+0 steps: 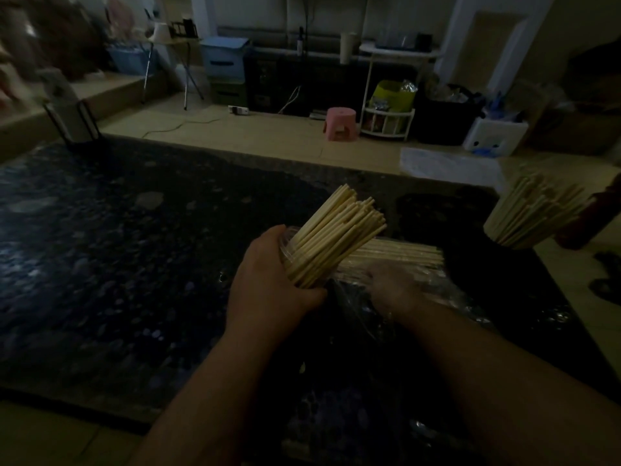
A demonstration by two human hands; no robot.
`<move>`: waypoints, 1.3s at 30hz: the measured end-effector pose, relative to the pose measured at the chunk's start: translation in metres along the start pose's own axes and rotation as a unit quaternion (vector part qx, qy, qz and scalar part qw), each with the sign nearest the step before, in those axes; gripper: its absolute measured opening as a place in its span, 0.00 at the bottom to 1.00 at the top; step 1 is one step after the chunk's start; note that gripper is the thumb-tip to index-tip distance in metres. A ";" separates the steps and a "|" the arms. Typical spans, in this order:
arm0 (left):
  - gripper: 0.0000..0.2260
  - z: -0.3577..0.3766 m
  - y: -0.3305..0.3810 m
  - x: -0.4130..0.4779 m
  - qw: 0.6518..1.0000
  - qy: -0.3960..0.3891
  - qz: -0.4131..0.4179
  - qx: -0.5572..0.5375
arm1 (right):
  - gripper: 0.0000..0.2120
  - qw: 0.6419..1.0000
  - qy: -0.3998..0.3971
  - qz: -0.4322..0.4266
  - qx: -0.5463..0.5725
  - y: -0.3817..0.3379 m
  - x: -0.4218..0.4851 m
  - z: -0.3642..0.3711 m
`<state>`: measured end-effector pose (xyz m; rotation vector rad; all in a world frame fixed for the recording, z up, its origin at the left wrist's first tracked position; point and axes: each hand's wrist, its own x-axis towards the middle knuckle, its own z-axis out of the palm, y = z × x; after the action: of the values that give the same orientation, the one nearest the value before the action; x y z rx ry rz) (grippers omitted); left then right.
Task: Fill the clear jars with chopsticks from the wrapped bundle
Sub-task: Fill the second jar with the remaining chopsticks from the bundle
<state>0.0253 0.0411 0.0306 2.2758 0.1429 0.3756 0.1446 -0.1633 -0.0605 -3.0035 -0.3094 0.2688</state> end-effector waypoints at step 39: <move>0.38 -0.015 0.023 -0.047 0.999 -0.022 -0.025 0.030 | 0.08 0.995 0.082 -0.048 0.012 -0.040 -0.203 -0.069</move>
<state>-0.0241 0.0258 0.0467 2.3326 0.1903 0.2980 -0.0464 -0.1734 0.0452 -2.9510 -0.4302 0.0157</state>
